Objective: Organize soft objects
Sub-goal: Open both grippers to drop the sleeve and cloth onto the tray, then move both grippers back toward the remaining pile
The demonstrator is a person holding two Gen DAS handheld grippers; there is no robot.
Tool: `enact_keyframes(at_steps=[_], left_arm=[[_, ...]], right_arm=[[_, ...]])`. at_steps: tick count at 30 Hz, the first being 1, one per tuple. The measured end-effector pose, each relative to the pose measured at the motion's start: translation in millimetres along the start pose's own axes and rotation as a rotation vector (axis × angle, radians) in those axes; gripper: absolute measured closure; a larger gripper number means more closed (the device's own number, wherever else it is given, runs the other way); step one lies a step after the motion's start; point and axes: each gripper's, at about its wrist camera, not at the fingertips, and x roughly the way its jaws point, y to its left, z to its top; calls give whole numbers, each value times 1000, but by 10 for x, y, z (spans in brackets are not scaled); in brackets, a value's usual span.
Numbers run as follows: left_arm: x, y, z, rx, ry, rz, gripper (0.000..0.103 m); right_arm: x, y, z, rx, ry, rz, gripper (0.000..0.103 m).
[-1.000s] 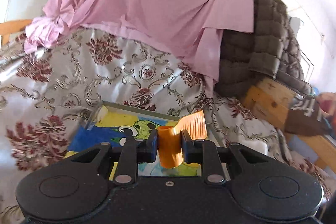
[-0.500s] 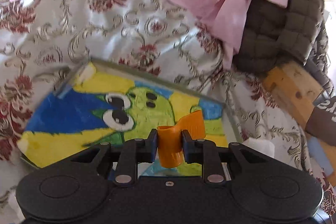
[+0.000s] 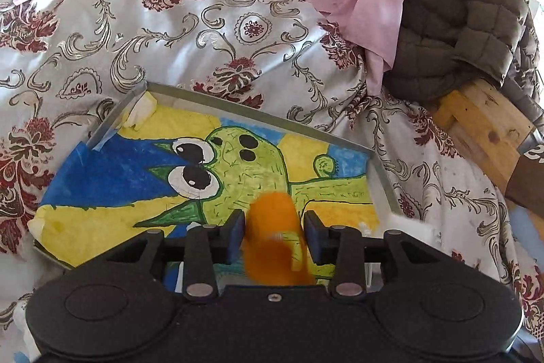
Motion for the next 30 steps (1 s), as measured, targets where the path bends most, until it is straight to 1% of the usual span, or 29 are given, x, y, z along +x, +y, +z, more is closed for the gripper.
enact_keyframes(at_steps=[4,9,13,15,18,19,21,23,28,30], left_arm=[[-53,-20,-1,9,-7,-7,60],[-183,-56,18,33,-40,-11,50],[-337,-92,28,65,-78,-11,42],[-439,-104,25,77,-101,-9,37],[-633,-113,-1,86,-138,3,34],[-697,-113,-13,91,-150,8,33],[-860,-103,-58,91,-180,19,26],[-1018,-97,-103,98,-200,18,24],[-1439,-105,-240,140,-250,10,15],[-1590,-99,-293,146,-263,6,10]], right_arm=[[-43,15,23,-1,-4,1,36],[-188,58,78,-8,-30,-10,22],[-383,100,127,-14,-61,-27,16],[-511,116,157,-5,-79,-38,12],[-721,153,199,5,-115,-45,6],[-789,173,207,1,-125,-49,6],[-939,216,212,-7,-146,-59,2],[-1087,264,209,-17,-164,-62,1],[-1437,393,143,-30,-202,-86,1],[-1570,431,94,-30,-213,-88,1]])
